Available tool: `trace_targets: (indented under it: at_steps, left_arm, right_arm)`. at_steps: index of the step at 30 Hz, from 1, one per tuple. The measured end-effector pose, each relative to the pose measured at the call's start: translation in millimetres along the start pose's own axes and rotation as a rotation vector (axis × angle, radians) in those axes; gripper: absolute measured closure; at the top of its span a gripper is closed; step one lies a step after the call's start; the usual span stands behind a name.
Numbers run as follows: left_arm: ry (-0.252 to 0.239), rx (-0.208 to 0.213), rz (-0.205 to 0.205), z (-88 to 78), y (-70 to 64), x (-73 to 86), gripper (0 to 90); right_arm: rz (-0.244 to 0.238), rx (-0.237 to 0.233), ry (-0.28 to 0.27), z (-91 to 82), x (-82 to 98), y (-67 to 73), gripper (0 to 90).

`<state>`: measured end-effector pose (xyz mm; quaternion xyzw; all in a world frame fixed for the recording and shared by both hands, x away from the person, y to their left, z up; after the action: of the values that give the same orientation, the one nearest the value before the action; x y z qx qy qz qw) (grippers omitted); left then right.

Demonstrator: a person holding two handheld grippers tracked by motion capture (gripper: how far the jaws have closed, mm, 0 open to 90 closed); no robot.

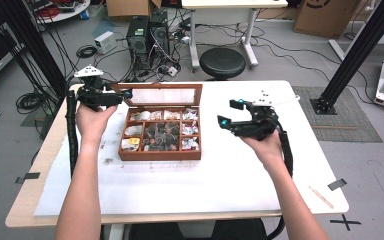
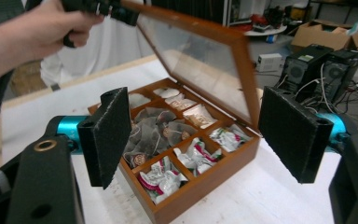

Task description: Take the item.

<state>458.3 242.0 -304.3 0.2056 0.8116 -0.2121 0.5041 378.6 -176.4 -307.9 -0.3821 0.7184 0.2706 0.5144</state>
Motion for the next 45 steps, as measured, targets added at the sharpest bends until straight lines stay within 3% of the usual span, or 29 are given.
trace_targets:
  at_steps: [5,14,16,22,28,31,37,45]
  left_arm:
    - [0.014,-0.001,0.002,0.8,-0.2,0.8,28.7]
    - [0.024,-0.015,0.005,1.2,-2.4,0.4,28.1]
    - [0.028,-0.017,0.003,1.1,-2.7,0.1,27.9]
    - [0.029,-0.017,0.005,1.2,-3.0,-0.1,28.0]
    - [0.019,-0.008,0.0,2.5,-0.8,-0.2,28.0]
    - [0.022,-0.015,-0.002,2.1,-2.1,-0.3,27.8]
    - [0.033,-0.02,0.003,1.2,-3.5,-0.2,27.9]
    - [0.035,-0.018,0.012,1.1,-3.4,0.3,28.1]
  right_arm:
    - [-0.006,-0.043,-0.02,26.1,0.1,12.5,31.0]
    - [-0.027,-0.09,0.036,53.2,7.8,29.1,31.9]
    - [-0.033,-0.11,0.042,62.9,10.0,32.0,36.1]
    - [-0.014,-0.101,0.039,76.7,12.6,34.3,36.1]
    - [-0.02,-0.11,0.07,98.8,17.0,40.4,36.1]
    - [0.01,-0.152,0.096,112.4,21.7,44.8,36.3]
    - [0.05,-0.174,0.105,124.1,24.5,47.9,36.5]
    - [0.028,-0.164,0.173,142.2,31.5,53.2,34.1]
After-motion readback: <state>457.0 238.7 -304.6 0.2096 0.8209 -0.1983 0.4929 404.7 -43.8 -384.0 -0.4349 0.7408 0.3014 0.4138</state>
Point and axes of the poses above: each handheld gripper's, and its own axes: z roughly forward along the jaws, x roughly out of its underside, y roughly to its left, the point moved 3 cm from there along z, roughly forward along the jaws, and after that the axes turned 3 degrees about -z, right-handed, at the moved point
